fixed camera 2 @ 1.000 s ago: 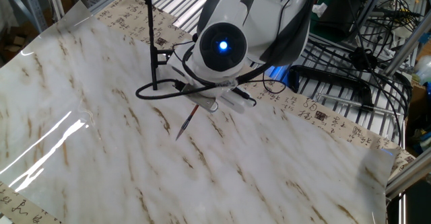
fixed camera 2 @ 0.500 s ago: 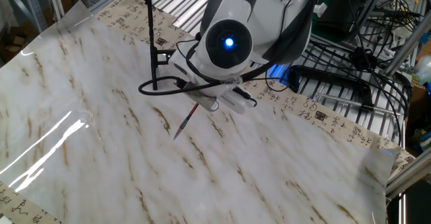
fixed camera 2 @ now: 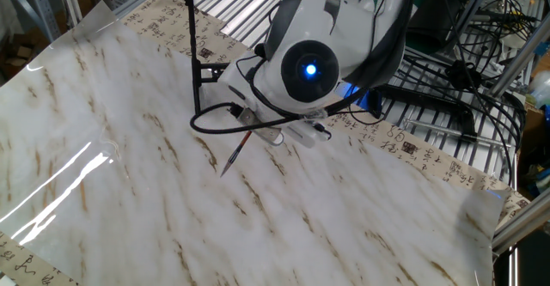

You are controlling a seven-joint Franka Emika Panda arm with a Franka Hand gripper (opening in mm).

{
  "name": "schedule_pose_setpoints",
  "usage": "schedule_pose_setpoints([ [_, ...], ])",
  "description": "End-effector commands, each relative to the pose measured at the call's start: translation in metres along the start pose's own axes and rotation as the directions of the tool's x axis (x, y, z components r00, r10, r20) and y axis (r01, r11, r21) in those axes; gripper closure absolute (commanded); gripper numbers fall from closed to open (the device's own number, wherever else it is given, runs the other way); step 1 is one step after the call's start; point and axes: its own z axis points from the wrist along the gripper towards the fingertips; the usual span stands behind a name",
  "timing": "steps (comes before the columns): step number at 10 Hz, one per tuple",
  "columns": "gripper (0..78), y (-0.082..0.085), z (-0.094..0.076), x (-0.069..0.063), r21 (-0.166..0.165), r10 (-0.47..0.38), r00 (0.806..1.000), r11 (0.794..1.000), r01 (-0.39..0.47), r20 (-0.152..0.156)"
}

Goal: Place the brush on the pen rack

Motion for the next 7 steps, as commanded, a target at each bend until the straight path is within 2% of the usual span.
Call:
schedule_pose_setpoints([
  [1,76.4,0.002,0.005,0.009,0.04,-0.024,1.0,0.999,0.024,-0.003],
  [3,76.4,0.001,0.008,0.018,0.056,-0.034,0.999,0.998,0.035,-0.013],
  [7,76.4,-0.002,0.012,0.04,0.067,-0.035,0.999,0.997,0.038,-0.035],
])
